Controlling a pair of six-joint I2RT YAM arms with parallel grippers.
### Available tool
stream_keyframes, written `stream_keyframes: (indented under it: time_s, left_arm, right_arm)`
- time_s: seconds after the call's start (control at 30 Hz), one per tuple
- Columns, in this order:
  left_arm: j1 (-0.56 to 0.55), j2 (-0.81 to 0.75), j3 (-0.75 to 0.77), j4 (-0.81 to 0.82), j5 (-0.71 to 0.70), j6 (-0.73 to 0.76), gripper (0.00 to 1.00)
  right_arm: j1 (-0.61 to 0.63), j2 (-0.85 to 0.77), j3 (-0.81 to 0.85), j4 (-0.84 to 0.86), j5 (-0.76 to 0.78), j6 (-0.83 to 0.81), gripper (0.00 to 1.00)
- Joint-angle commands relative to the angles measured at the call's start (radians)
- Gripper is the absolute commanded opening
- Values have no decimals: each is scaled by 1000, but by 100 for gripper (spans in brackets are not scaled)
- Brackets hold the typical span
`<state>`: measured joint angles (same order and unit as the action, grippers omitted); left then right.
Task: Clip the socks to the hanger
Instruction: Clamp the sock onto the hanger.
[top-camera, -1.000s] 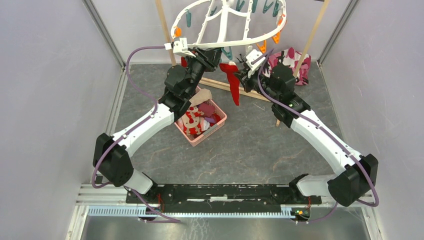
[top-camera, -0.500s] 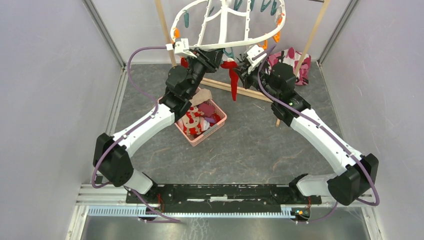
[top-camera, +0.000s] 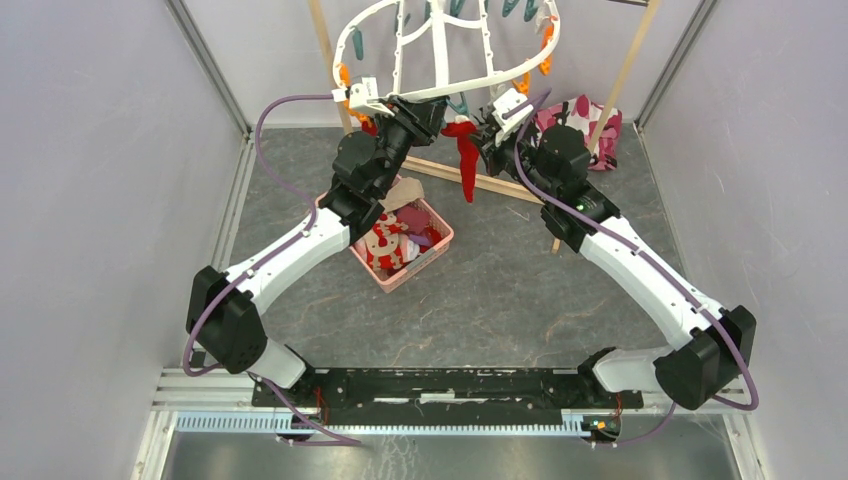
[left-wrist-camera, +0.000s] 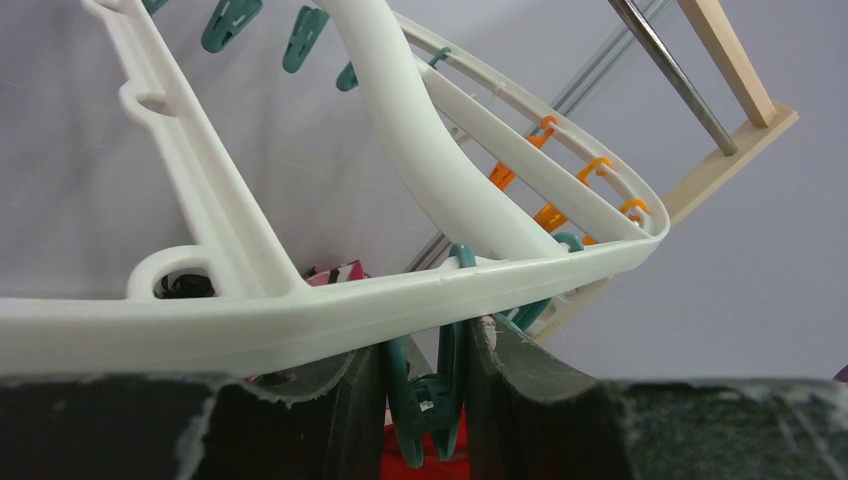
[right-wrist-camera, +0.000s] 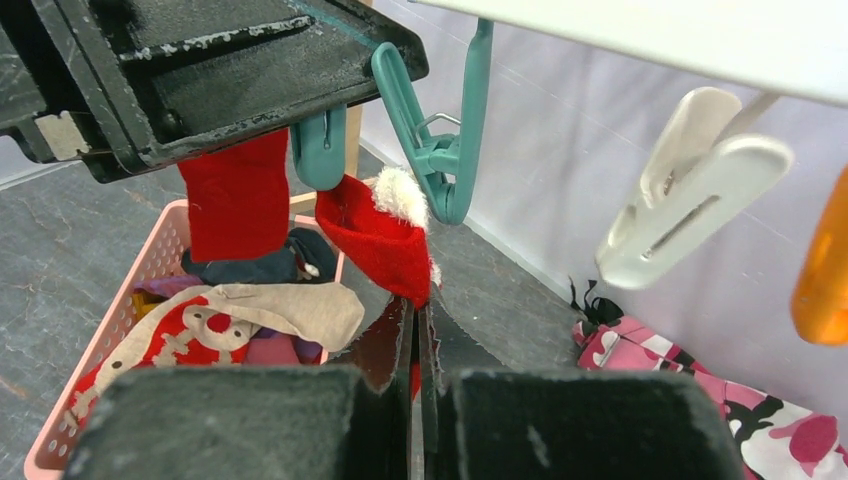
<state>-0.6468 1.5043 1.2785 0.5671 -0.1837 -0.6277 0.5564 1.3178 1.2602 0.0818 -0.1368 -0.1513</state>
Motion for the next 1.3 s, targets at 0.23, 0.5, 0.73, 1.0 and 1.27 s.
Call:
stream_keyframes:
  time_s: [0.23, 0.5, 0.73, 1.0, 1.27]
  left_arm:
    - [1, -12, 27, 10, -33, -43, 10]
    - [1, -10, 21, 4, -35, -44, 10]
    - [1, -2, 22, 0, -41, -50, 10]
    - [-1, 7, 15, -1, -52, -65, 10]
    - [-6, 11, 32, -54, -90, -80, 10]
  right_arm:
    - [5, -1, 37, 8, 50, -14, 0]
    - [7, -1, 44, 10, 35, -5, 0]
    - [10, -1, 48, 4, 10, 1, 0]
    - [19, 1, 54, 6, 8, 2, 0]
    - [33, 3, 68, 2, 32, -19, 0]
